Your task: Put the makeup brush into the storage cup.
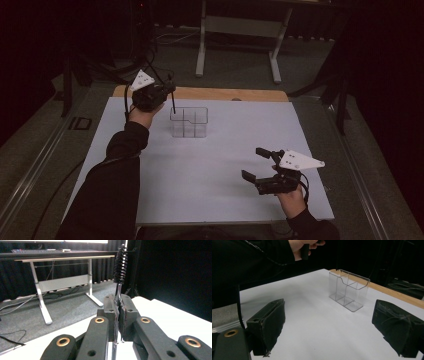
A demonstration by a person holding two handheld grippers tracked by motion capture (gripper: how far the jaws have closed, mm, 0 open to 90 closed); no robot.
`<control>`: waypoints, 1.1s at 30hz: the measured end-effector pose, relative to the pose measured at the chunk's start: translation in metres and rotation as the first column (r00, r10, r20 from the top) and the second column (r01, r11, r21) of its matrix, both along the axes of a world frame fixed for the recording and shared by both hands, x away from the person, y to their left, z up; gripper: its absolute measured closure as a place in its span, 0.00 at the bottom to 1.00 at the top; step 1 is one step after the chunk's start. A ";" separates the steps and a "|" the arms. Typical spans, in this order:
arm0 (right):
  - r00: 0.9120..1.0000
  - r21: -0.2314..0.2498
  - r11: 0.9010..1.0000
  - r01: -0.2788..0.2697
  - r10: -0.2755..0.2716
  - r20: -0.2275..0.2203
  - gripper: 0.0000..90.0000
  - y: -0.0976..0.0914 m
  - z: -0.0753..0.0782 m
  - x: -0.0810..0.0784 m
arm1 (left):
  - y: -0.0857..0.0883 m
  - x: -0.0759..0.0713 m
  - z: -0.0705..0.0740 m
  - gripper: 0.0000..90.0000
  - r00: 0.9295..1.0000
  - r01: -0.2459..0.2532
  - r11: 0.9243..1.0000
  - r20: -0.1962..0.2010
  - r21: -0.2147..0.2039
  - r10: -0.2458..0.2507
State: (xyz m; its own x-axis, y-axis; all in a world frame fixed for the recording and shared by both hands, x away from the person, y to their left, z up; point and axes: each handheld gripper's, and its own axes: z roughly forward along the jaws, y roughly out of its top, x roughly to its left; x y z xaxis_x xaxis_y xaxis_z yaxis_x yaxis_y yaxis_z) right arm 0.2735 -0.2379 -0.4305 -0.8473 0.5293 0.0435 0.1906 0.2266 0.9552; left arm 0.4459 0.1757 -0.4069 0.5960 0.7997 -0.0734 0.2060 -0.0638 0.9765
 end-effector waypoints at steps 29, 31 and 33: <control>1.000 0.001 1.000 -0.012 0.012 -0.006 0.12 0.001 -0.001 0.000 | -0.005 0.005 -0.039 0.94 0.994 -0.026 1.000 -0.101 0.017 0.028; 1.000 0.001 1.000 -0.015 0.015 -0.011 0.12 0.001 -0.001 0.000 | -0.007 0.005 -0.041 0.94 0.994 -0.028 0.999 -0.106 0.025 0.030; 1.000 -0.001 1.000 -0.018 0.018 -0.012 0.12 0.001 -0.001 0.000 | -0.008 0.005 -0.042 0.93 0.992 -0.042 0.999 -0.117 0.020 0.044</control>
State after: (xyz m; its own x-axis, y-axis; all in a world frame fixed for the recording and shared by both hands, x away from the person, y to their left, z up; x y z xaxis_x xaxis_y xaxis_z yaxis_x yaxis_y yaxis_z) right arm 0.2733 -0.2371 -0.4313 -0.8561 0.5141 0.0528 0.1978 0.2315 0.9525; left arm 0.4513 0.1681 -0.4486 0.5491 0.8262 -0.1262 0.3219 -0.0697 0.9442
